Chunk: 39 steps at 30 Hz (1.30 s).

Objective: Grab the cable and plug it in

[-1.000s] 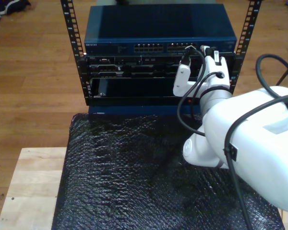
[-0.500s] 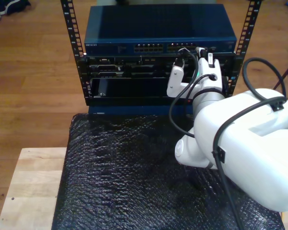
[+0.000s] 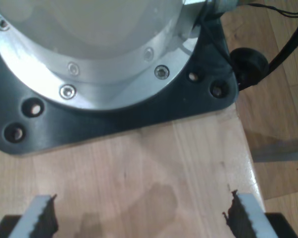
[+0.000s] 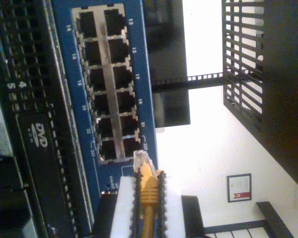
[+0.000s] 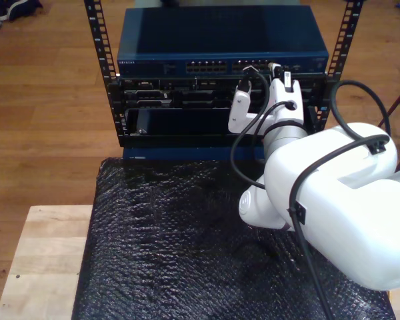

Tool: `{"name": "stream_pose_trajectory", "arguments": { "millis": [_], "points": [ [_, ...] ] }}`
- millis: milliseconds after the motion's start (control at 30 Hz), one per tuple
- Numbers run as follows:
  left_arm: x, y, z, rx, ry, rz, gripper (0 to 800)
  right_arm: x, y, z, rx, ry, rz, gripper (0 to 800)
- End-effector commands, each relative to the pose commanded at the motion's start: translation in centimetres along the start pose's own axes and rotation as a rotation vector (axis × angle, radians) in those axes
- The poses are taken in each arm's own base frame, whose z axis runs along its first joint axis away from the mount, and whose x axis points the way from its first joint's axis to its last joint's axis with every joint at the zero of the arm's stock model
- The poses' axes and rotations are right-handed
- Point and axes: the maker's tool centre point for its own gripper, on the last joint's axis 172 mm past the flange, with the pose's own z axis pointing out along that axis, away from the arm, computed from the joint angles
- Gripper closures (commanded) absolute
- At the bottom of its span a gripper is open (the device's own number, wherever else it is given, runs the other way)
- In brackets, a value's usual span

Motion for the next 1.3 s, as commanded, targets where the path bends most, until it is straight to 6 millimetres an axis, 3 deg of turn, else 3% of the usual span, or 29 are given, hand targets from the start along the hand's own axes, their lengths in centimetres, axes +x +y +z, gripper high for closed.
{"name": "stream_pose_trajectory", "arguments": {
  "millis": [1300],
  "points": [
    [0.00,0.00,0.00,0.000,0.000,0.000,0,0.06,-0.39,0.63,0.001,0.002,-0.029,800]
  ]
}}
